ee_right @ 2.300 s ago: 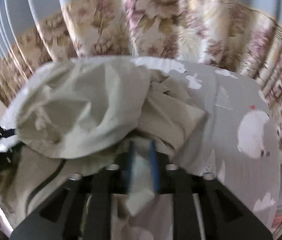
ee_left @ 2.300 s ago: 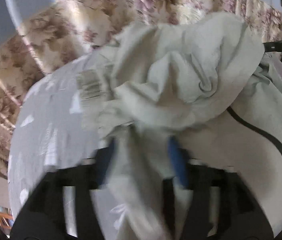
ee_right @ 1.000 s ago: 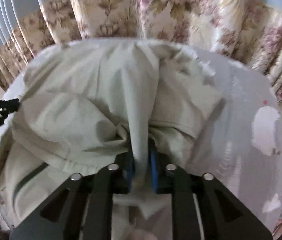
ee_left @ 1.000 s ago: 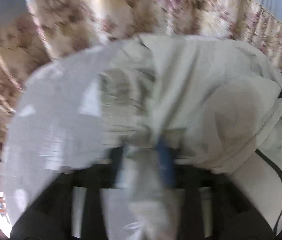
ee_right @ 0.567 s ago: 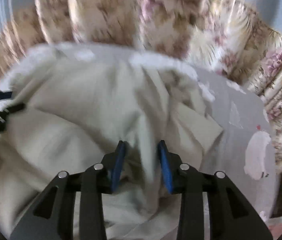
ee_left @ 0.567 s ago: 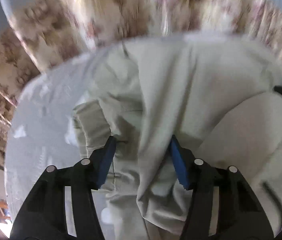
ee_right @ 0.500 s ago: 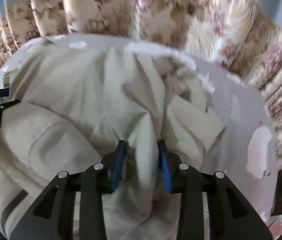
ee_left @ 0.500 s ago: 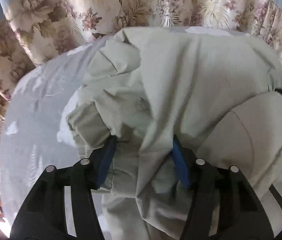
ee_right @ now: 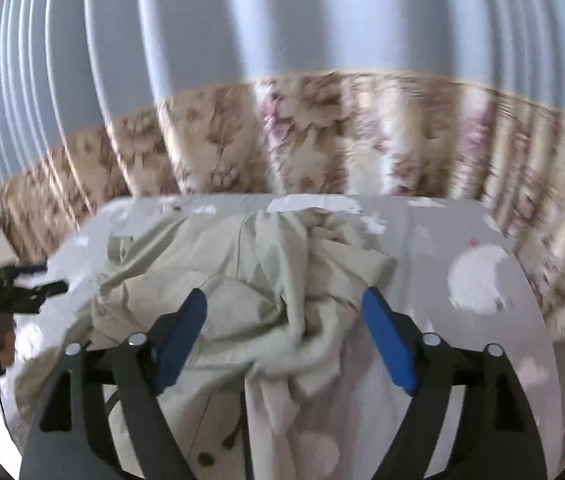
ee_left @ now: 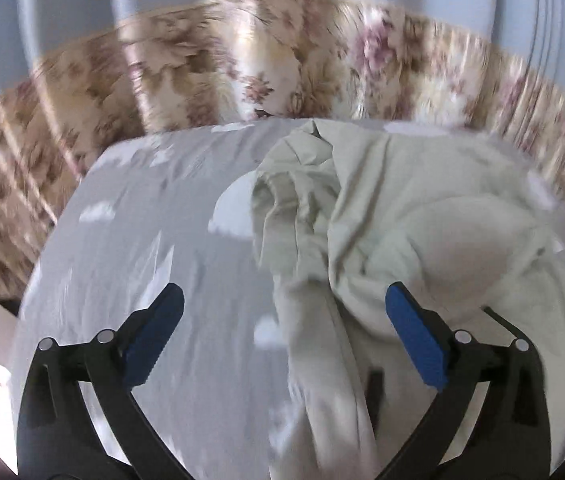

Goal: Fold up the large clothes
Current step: 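Release the jacket and smooth the folded front with both grippers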

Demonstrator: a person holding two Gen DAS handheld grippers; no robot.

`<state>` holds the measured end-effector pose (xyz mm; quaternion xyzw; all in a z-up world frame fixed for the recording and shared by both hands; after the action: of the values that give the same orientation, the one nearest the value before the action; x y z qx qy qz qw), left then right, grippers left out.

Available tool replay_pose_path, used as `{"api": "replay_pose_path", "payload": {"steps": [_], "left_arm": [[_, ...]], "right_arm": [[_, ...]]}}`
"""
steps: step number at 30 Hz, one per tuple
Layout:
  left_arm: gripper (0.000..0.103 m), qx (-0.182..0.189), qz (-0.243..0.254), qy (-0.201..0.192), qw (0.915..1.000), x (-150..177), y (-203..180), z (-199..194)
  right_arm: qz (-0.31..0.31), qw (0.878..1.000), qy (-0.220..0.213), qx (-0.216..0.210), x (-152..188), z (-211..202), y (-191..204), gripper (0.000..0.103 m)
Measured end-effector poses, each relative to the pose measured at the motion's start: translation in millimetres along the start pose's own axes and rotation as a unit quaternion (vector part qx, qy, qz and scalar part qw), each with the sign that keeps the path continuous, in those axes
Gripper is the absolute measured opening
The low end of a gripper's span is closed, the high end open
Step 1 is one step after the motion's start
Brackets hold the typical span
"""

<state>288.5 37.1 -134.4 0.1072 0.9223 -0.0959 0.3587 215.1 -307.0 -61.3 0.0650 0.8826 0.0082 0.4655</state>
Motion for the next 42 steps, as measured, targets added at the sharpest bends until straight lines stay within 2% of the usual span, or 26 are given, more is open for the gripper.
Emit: {"api": "replay_pose_path", "payload": {"steps": [3, 5, 9, 12, 14, 15, 16, 18, 22, 24, 26, 27, 28, 31, 36, 38, 40, 42], "left_arm": [[0.100, 0.014, -0.022, -0.019, 0.9995, 29.7, 3.1, -23.2], [0.100, 0.023, -0.026, -0.010, 0.9994, 52.4, 2.7, -30.8], [0.100, -0.007, -0.025, 0.000, 0.9997, 87.0, 6.4, -46.2], [0.100, -0.003, -0.033, 0.005, 0.9994, 112.0, 5.3, -57.4], [0.100, 0.000, -0.019, 0.013, 0.9997, 128.6, -2.4, -62.5], [0.100, -0.001, -0.010, 0.015, 0.9998, 133.0, -6.3, -63.3], [0.100, -0.003, 0.006, 0.020, 0.9998, 139.1, -12.7, -63.7], [0.100, -0.007, 0.022, 0.025, 0.9994, 146.7, -20.6, -62.4], [0.099, 0.012, 0.031, 0.047, 0.9983, 162.9, -31.4, -51.5], [0.096, 0.017, 0.036, 0.056, 0.9977, 168.1, -33.4, -46.3], [0.095, 0.024, 0.043, 0.062, 0.9969, 170.3, -35.4, -40.6], [0.095, 0.031, 0.044, 0.065, 0.9964, 170.9, -36.7, -36.9], [0.095, 0.034, 0.042, 0.069, 0.9962, 171.7, -37.7, -33.5], [0.098, 0.038, 0.031, 0.078, 0.9958, 173.7, -37.0, -26.2], [0.100, 0.039, 0.029, 0.089, 0.9948, 176.6, -40.3, -22.0], [0.100, 0.033, 0.030, 0.090, 0.9949, 176.1, -41.6, -21.2], [0.100, 0.032, 0.028, 0.089, 0.9951, 175.9, -42.2, -21.5], [0.098, 0.034, 0.027, 0.087, 0.9953, 175.3, -43.0, -22.2]], "right_arm": [[0.009, 0.998, -0.008, 0.061, 23.2, -13.7, -19.9, 0.081], [0.010, 0.997, -0.003, 0.076, 36.9, -22.6, -25.2, 0.082], [0.011, 0.991, 0.028, 0.130, 69.9, -35.1, -39.7, 0.082], [0.007, 0.989, 0.028, 0.142, 95.0, -45.7, -45.4, 0.080], [-0.001, 0.988, 0.037, 0.152, 109.7, -48.2, -47.0, 0.054], [0.000, 0.988, 0.047, 0.144, 118.0, -48.6, -46.8, 0.029], [0.003, 0.989, 0.054, 0.138, 124.4, -49.9, -47.9, 0.023], [0.004, 0.990, 0.066, 0.127, 135.5, -53.2, -49.1, 0.023], [-0.012, 0.991, 0.078, 0.109, 154.1, -72.0, -46.5, 0.023], [-0.006, 0.993, 0.090, 0.078, 160.4, -79.1, -41.0, 0.025], [0.008, 0.992, 0.117, 0.042, 170.0, -76.1, -33.2, 0.042], [0.006, 0.992, 0.121, 0.037, 172.9, -74.2, -31.3, 0.060], [-0.004, 0.992, 0.116, 0.040, 175.2, -72.6, -27.9, 0.064], [-0.022, 0.991, 0.118, 0.063, 181.3, -66.2, -28.5, 0.065], [-0.005, 0.987, 0.155, 0.047, 194.6, -46.2, -29.3, 0.063], [-0.011, 0.986, 0.156, 0.049, 195.8, -43.3, -26.7, 0.060], [-0.018, 0.988, 0.149, 0.047, 194.5, -45.2, -22.6, 0.046], [-0.028, 0.987, 0.147, 0.050, 193.2, -46.4, -20.1, 0.042]]}}
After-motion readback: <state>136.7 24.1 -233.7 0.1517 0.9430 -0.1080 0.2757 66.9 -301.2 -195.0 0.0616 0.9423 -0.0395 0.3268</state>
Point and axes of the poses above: each gripper's, at about its wrist camera, not at the fingertips, and z roughly the way its jaws point, y to its left, x to its underside, the point moved 10 cm from there along z, roughly the way its jaws point, and after that the axes turned 7 degrees about x, right-handed, at the moved point
